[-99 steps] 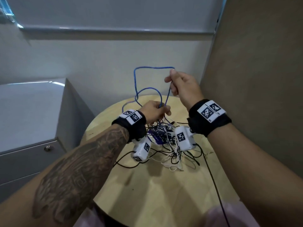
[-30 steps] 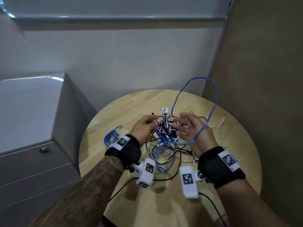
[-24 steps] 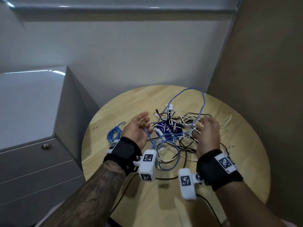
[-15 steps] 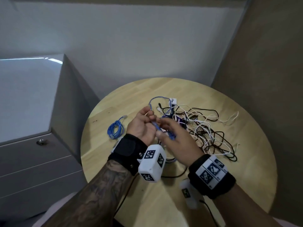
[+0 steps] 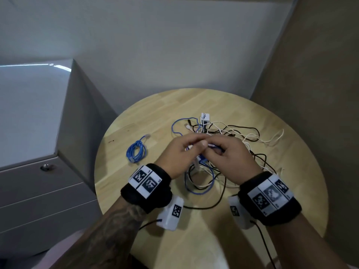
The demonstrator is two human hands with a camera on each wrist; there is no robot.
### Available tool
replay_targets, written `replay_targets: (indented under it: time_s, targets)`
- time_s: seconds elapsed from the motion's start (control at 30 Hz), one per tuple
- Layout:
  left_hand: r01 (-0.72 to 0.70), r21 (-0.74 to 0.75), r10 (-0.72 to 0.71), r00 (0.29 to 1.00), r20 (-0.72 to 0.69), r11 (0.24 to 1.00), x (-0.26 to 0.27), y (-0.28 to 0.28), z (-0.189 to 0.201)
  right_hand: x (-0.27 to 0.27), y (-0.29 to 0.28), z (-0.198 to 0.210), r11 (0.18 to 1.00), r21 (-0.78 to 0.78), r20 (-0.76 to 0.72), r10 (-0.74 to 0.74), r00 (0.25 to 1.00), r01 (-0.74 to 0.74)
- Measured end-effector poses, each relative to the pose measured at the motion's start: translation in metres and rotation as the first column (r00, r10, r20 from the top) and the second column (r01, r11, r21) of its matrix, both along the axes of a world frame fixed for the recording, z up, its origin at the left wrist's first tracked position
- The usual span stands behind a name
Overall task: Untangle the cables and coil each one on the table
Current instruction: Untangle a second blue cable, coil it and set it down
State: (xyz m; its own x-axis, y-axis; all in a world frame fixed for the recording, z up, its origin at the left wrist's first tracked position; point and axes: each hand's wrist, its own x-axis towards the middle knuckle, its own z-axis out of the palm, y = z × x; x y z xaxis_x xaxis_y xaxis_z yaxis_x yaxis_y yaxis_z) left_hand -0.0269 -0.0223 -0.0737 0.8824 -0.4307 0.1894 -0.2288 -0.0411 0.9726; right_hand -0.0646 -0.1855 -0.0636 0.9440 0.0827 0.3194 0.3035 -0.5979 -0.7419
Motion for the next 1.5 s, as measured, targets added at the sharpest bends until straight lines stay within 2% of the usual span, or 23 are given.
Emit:
replay_targets:
  time_s: [0.1, 0.2, 0.3, 0.4, 0.47, 0.53, 0.63, 0.73, 0.8, 0.87, 0.97, 1.03, 1.1, 1.17, 1.23, 1.27, 1.37, 1.4, 1.5]
  targets:
    - [0.01, -0.053, -0.016, 0.994, -0.107, 0.999, -0.004, -0.003, -0.002, 0.0, 0.001, 0.002, 0.956, 0.292, -0.112, 0.062, 0.992, -0.026]
    - [-0.029, -0.006, 0.027, 0.977, -0.211, 1.0, -0.002, 0.0, 0.003, 0.001, -0.002, 0.005, 0.934, 0.357, -0.075, 0.051, 0.996, -0.021]
    - [0.103, -0.035, -0.108, 0.908, -0.404, 0.994, 0.002, 0.008, 0.012, 0.003, -0.006, 0.008, 0.911, 0.413, -0.015, -0.022, 1.0, 0.026]
    - [0.179, -0.331, -0.339, 0.777, -0.529, 0.927, 0.004, 0.017, 0.021, 0.005, -0.006, 0.003, 0.901, 0.433, -0.011, -0.008, 1.0, 0.012]
    - [0.148, -0.518, -0.449, 0.723, -0.525, 0.843, 0.007, 0.02, 0.023, 0.005, -0.002, -0.005, 0.902, 0.432, -0.071, 0.042, 0.997, -0.008]
    - [0.081, -0.622, -0.49, 0.697, -0.523, 0.779, 0.008, 0.022, 0.024, 0.004, 0.002, -0.012, 0.912, 0.411, -0.14, 0.075, 0.987, -0.011]
    - [-0.031, -0.696, -0.479, 0.704, -0.525, 0.717, 0.007, 0.023, 0.022, 0.001, 0.007, -0.015, 0.929, 0.367, -0.206, 0.127, 0.97, -0.044]
    - [-0.14, -0.749, -0.429, 0.745, -0.511, 0.648, 0.01, 0.025, 0.022, -0.006, 0.01, -0.019, 0.958, 0.268, -0.239, 0.167, 0.956, -0.1]
    - [-0.224, -0.784, -0.359, 0.793, -0.492, 0.579, 0.019, 0.031, 0.023, -0.015, 0.016, -0.025, 0.977, 0.163, -0.285, 0.179, 0.942, -0.137]
    - [-0.311, -0.774, -0.264, 0.815, -0.516, 0.551, 0.03, 0.038, 0.021, -0.026, 0.022, -0.029, 0.984, 0.048, -0.273, 0.177, 0.946, -0.171]
    - [-0.37, -0.726, -0.177, 0.813, -0.555, 0.58, 0.033, 0.041, 0.013, -0.033, 0.026, -0.019, 0.978, -0.06, -0.123, 0.191, 0.974, -0.199]
    - [-0.352, -0.684, -0.132, 0.826, -0.549, 0.639, 0.031, 0.039, 0.01, -0.034, 0.024, -0.009, 0.985, -0.036, -0.047, 0.169, 0.984, -0.171]
    - [-0.329, -0.625, -0.075, 0.845, -0.53, 0.708, 0.029, 0.035, 0.008, -0.035, 0.019, -0.002, 0.98, 0.157, -0.073, 0.137, 0.988, -0.124]
    - [-0.301, -0.568, -0.024, 0.87, -0.493, 0.766, 0.027, 0.031, 0.007, -0.036, 0.015, 0.003, 0.929, 0.357, -0.11, 0.145, 0.983, -0.097]
    - [-0.267, -0.498, 0.031, 0.901, -0.432, 0.825, 0.023, 0.026, 0.006, -0.033, 0.012, 0.007, 0.877, 0.476, -0.096, 0.126, 0.987, -0.066]
    - [-0.249, -0.461, 0.05, 0.915, -0.401, 0.852, 0.02, 0.023, 0.006, -0.032, 0.012, 0.008, 0.827, 0.559, -0.1, 0.133, 0.986, -0.055]
    - [-0.203, -0.356, 0.089, 0.946, -0.311, 0.912, 0.013, 0.016, 0.006, -0.029, 0.011, 0.014, 0.547, 0.837, -0.164, 0.258, 0.952, -0.004]
    - [-0.188, -0.311, 0.101, 0.956, -0.275, 0.932, 0.012, 0.015, 0.006, -0.029, 0.011, 0.016, 0.51, 0.86, -0.175, 0.276, 0.945, 0.011]
    - [-0.133, -0.182, 0.096, 0.975, -0.2, 0.974, 0.007, 0.011, 0.003, -0.028, 0.006, 0.02, 0.588, 0.809, -0.18, 0.245, 0.953, 0.002]
